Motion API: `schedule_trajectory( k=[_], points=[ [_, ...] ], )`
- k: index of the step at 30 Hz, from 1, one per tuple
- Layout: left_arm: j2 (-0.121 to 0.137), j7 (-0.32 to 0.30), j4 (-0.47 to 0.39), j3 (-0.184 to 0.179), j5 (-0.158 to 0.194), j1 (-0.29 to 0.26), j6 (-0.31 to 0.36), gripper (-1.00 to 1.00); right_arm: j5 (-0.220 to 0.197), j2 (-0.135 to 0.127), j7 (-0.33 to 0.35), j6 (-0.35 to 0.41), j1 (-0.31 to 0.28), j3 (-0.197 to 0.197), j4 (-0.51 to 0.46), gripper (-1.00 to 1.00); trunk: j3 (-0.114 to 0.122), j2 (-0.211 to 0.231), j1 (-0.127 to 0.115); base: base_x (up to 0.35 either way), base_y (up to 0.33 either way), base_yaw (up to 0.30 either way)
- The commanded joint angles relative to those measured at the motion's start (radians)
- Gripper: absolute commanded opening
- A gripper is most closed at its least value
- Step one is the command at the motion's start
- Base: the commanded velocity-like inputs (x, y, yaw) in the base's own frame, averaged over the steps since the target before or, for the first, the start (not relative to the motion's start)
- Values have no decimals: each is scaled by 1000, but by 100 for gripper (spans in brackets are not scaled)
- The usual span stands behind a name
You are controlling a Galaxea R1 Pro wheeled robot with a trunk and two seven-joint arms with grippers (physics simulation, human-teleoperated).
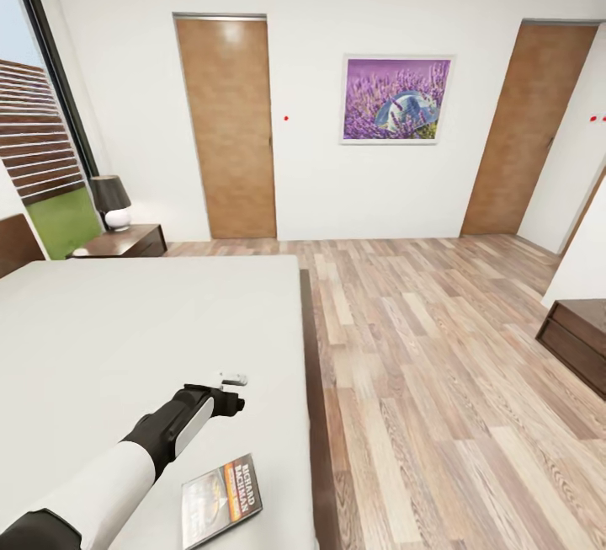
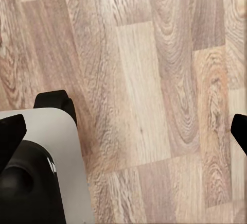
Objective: In the bedroom, move the book from the bed onto either nightstand, and place the two sandals side by side next to the bed.
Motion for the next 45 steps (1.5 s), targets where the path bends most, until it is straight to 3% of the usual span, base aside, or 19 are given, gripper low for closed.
schedule_trajectory(
  k=[1,45],
  points=[
    [1,9,-2,-8,11,-1,4,100,-4,0,6,-4,-1,-8,1,100,-1,-1,0,25,-85,-1],
    [1,11,-2,-8,10,0,2,100,-4,0,6,-4,-1,-6,1,100,-1,-1,0,-20,-45,0]
  ],
)
